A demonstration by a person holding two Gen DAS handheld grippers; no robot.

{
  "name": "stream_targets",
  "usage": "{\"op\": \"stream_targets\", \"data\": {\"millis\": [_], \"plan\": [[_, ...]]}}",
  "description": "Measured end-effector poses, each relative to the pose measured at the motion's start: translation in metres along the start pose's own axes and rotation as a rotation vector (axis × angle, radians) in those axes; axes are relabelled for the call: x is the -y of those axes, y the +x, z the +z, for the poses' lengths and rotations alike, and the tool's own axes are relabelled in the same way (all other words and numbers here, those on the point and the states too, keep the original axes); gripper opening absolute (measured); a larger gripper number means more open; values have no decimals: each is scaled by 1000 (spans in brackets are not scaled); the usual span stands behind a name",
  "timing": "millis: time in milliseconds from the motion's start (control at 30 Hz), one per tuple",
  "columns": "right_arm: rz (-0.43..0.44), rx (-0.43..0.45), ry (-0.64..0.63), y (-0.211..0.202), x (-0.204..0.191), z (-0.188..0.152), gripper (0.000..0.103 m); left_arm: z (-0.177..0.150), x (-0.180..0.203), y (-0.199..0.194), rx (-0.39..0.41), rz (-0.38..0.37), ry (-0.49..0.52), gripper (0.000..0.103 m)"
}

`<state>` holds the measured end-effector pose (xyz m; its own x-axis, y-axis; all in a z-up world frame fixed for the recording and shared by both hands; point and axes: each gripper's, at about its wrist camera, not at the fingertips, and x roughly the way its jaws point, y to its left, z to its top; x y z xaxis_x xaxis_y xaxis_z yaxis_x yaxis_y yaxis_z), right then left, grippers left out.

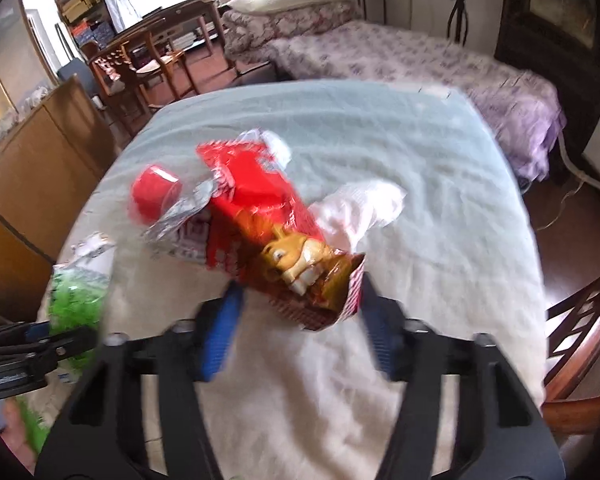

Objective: Collect trash
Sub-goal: 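Grasp the red snack bag with the right tool while the left tool holds the carton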

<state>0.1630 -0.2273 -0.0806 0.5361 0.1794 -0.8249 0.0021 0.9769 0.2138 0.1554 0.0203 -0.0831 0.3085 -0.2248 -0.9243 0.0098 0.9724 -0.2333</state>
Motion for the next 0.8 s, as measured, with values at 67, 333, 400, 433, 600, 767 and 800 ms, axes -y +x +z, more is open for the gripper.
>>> {"op": "stream_targets", "data": {"millis": [67,333,400,433,600,767,800], "plan": [[19,-4,10,-5,2,-6,28,0,0,0,0,3,2,53],[146,-42,107,-30,-4,-29,28,1,-1,2,9,30,0,53],[143,-74,102,-29,-11,-37,30,0,-1,1,13,33,-4,53],[137,-91,89,-29,-16,-43,30,0,-2,1,14,33,-5,53],[28,-67,39,-33,-27,-53,66,-1,2,0,21,33,2,53],[-58,44,12,-38,-23,-45,84,-1,-2,-2,20,22,2,53],[-55,39,13,-35,-22,-43,84,-1,-3,-2,21,21,4,53]]}}
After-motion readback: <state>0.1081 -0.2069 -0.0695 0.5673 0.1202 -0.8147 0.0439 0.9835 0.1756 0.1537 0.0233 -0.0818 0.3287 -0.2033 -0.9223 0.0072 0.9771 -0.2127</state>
